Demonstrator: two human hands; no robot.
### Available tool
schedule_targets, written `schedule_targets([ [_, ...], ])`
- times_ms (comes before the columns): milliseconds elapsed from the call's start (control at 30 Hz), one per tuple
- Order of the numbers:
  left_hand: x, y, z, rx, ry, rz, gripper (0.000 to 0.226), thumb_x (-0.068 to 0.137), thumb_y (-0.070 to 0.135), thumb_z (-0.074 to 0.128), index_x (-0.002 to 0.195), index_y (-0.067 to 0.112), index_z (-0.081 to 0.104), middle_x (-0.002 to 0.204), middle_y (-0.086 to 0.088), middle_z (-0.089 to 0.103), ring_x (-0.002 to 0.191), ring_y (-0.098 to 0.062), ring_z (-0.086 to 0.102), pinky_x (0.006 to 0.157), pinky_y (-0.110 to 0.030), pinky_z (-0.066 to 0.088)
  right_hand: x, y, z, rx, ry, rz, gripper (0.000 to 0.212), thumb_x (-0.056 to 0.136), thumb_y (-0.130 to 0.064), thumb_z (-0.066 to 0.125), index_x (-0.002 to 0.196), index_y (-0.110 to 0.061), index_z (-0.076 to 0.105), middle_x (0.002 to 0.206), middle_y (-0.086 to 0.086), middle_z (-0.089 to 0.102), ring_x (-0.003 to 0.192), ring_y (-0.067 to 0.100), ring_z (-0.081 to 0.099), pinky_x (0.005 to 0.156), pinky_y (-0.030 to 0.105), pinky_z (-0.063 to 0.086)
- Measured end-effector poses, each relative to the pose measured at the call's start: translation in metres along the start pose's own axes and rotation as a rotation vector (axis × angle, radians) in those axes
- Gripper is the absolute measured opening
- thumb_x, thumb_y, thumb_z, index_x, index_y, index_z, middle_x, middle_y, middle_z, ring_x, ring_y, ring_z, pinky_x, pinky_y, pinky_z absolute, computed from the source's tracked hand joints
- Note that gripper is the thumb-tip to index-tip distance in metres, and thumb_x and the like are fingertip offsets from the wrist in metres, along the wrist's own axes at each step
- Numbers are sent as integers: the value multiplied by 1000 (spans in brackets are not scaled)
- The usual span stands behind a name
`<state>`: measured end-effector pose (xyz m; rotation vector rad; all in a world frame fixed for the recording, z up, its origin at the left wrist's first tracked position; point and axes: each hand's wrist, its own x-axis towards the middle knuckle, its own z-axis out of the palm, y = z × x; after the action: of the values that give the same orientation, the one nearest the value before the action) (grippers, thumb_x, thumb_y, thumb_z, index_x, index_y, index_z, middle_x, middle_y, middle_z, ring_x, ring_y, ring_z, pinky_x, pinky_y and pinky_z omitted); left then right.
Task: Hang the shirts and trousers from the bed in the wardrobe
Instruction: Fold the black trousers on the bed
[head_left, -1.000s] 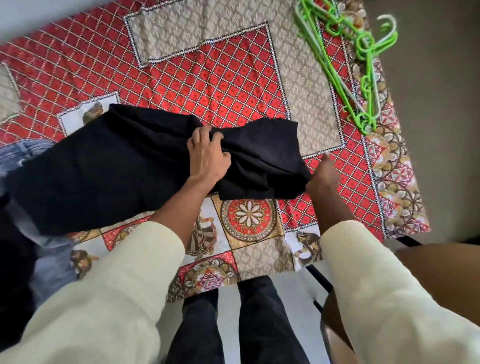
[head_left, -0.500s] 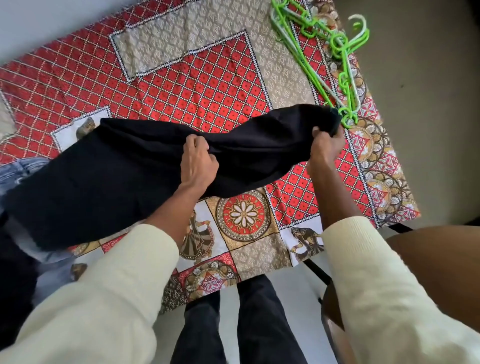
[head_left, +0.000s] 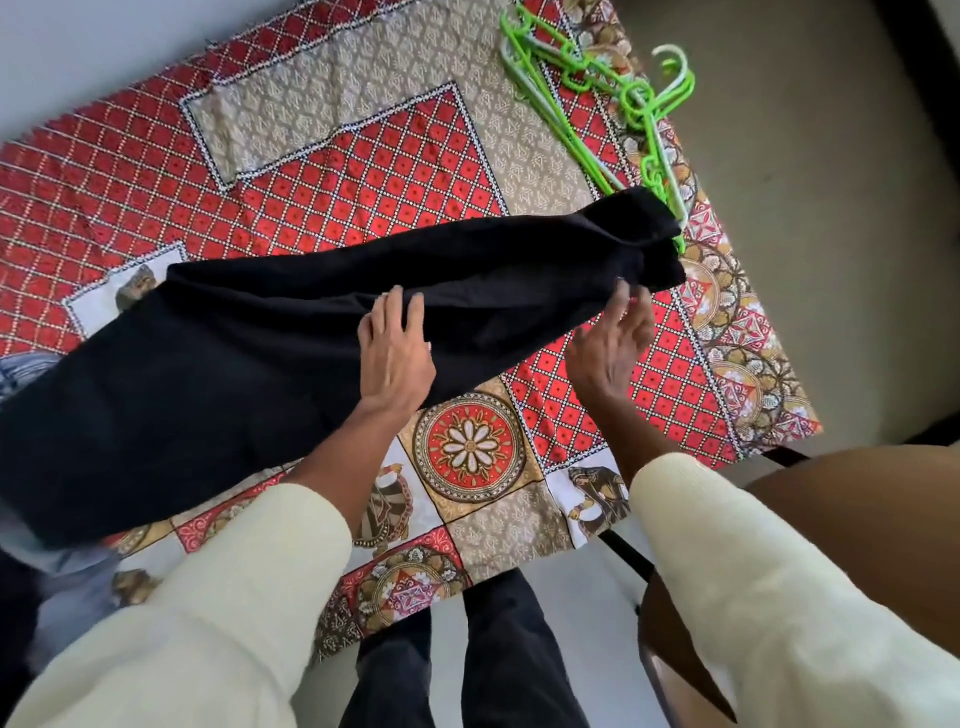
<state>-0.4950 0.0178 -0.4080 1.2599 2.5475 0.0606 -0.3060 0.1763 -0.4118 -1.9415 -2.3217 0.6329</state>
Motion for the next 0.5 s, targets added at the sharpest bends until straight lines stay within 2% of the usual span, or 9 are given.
schedule_targets([
  [67, 17, 6, 0, 42, -26, 8, 65, 88, 22, 68, 143, 9, 38, 152, -21, 29, 142, -37, 27, 114, -50, 29, 14, 1, 3, -204, 38, -221, 68, 84, -10, 55, 144, -15, 23, 149, 16, 12, 134, 33, 14, 113, 45, 14],
  [167, 41, 13, -1, 112, -42, -1, 47, 89, 16, 66, 133, 10, 49, 154, -23, 26, 144, -39, 22, 115, -53, 25, 49, 5, -6, -389, -27, -266, 58, 86, -6, 56, 141, -14, 38, 153, 19, 17, 136, 33, 8, 114, 49, 13],
  [233, 53, 11, -3, 76, -8, 1, 30, 90, 7, 58, 120, 7, 60, 151, -21, 33, 142, -37, 26, 116, -51, 23, 71, 6, -22, -374, -29, -281, 48, 88, -9, 53, 135, -12, 46, 156, 16, 17, 140, 34, 10, 116, 48, 9],
  [300, 60, 7, -5, -16, 97, -11, 27, 92, 3, 50, 117, 3, 61, 143, -17, 43, 137, -33, 34, 116, -47, 25, 85, 2, -38, -289, 8, -341, 43, 88, -12, 48, 131, -13, 48, 157, 12, 20, 142, 32, 12, 116, 47, 6],
  [400, 69, 0, -7, -158, 297, -69, 23, 98, 9, 44, 115, 3, 60, 137, -16, 49, 132, -33, 41, 112, -46, 30, 100, -11, -57, -230, 228, -457, 28, 93, -13, 45, 120, -12, 50, 150, 15, 38, 136, 25, 19, 113, 41, 10],
  [500, 89, 2, -15, -188, 316, -175, 24, 100, 15, 46, 116, 7, 63, 134, -17, 49, 128, -35, 43, 108, -47, 32, 133, -44, -73, -186, 349, -473, 29, 89, -7, 47, 117, -14, 52, 146, 12, 40, 132, 25, 21, 111, 38, 15],
])
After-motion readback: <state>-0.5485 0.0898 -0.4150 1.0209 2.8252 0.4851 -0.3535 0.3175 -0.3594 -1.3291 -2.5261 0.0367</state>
